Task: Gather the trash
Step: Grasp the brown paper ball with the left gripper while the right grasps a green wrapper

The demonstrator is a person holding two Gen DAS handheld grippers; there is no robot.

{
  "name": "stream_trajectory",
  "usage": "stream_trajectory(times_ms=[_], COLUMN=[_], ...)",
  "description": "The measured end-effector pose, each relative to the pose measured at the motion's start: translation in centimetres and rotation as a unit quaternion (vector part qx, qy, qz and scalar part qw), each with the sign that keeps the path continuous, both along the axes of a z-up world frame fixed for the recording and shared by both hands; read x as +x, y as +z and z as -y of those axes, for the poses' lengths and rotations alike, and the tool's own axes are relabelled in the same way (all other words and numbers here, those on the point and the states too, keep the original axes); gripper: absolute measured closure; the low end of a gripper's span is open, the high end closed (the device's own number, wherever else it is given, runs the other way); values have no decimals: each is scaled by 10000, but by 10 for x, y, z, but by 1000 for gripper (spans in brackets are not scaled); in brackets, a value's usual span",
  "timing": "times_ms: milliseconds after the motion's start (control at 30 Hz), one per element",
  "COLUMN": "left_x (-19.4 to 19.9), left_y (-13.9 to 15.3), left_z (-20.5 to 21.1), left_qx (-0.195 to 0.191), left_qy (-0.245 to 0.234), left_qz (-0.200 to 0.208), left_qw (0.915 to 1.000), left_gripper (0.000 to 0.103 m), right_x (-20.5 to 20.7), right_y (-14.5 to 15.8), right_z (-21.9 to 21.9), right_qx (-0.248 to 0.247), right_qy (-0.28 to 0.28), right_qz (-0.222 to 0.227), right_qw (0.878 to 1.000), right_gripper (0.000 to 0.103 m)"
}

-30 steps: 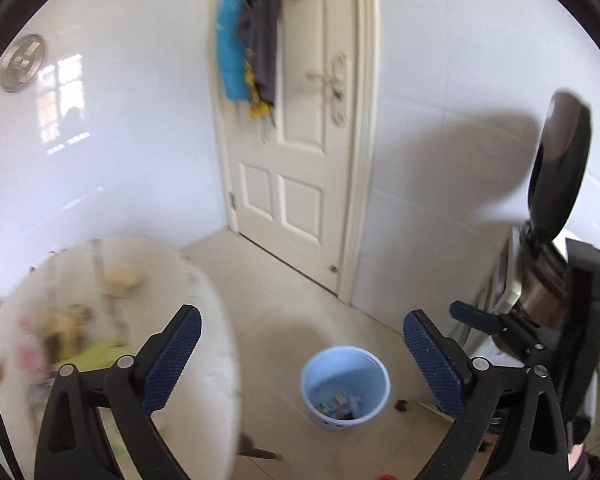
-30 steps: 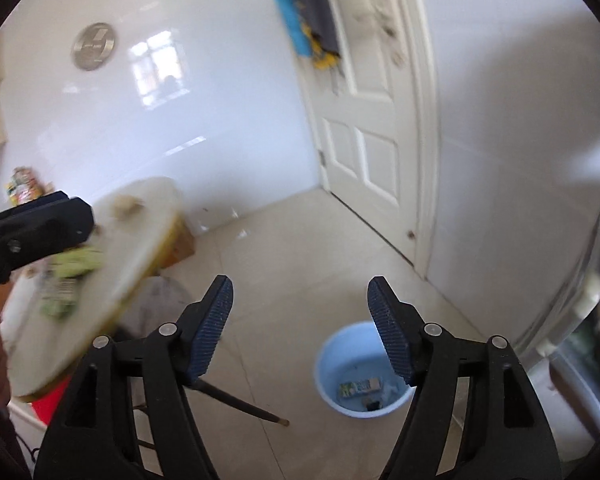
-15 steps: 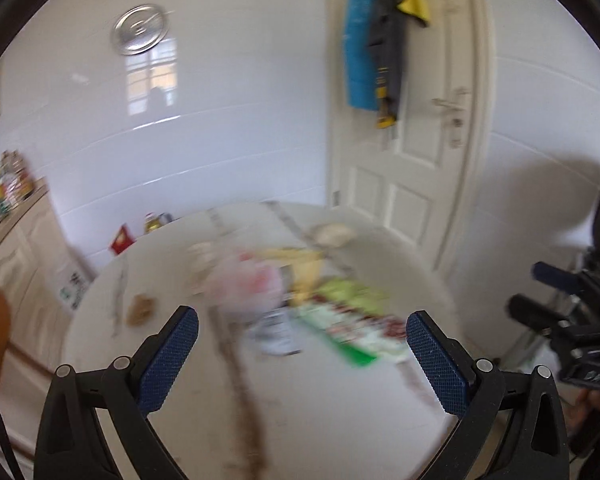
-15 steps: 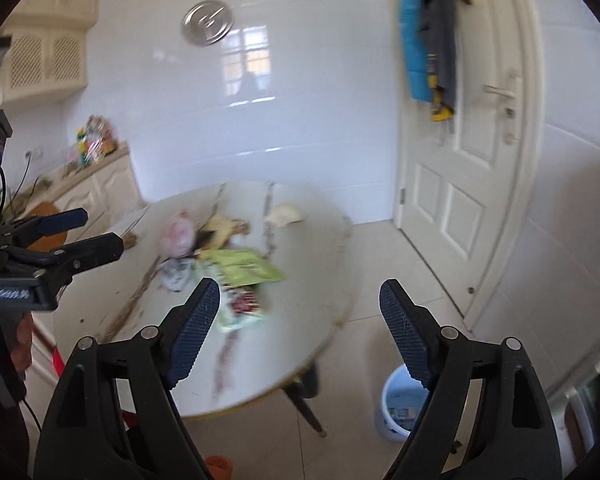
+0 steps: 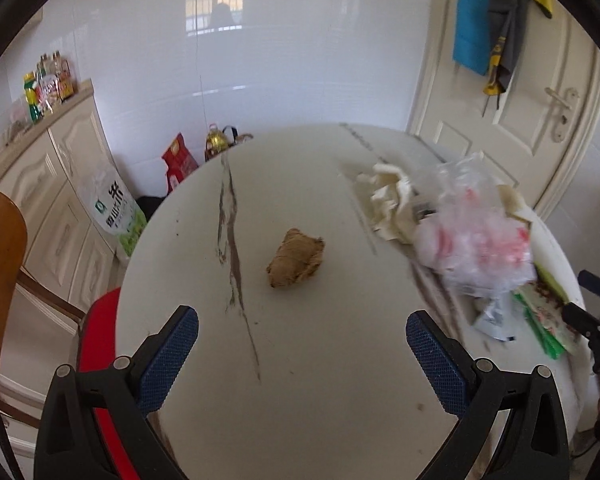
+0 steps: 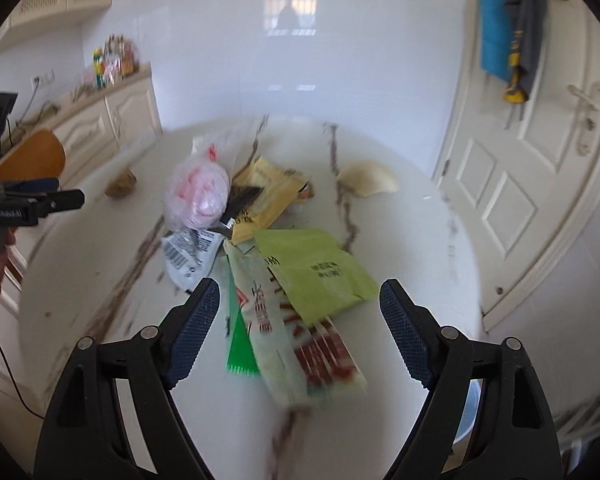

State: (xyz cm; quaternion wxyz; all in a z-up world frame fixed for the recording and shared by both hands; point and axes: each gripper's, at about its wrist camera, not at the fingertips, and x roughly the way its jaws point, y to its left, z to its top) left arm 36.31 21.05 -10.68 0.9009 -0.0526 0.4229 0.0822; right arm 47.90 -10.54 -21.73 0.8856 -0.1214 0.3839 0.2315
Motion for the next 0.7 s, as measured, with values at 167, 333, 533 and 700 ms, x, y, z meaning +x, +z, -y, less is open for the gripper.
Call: stream_trajectory(times_ms=[167,333,533,700], left_x=[24,61,100,101], left_y=[-10,-21,-37,-36], left_z=[-18,-26,-31,-27], left_qx=[48,158,73,-17], left_qy=[34,48,56,-161], left_qz=[-184,-308,-332,-165], left_qw=[9998,9994,9994,9997], left_gripper=[1,1,22,70], right_x=[33,50,57,56], right_y=[-24,-24,-21,-18], right_z=[-12,-4,12,21], right_qx=[-202,238,530,583], right_qy=[3,134,104,27], right_qz=[-298,-520,-529,-412], right_qw=[9994,9983,9971,9974], right_gripper=[35,75,92,94])
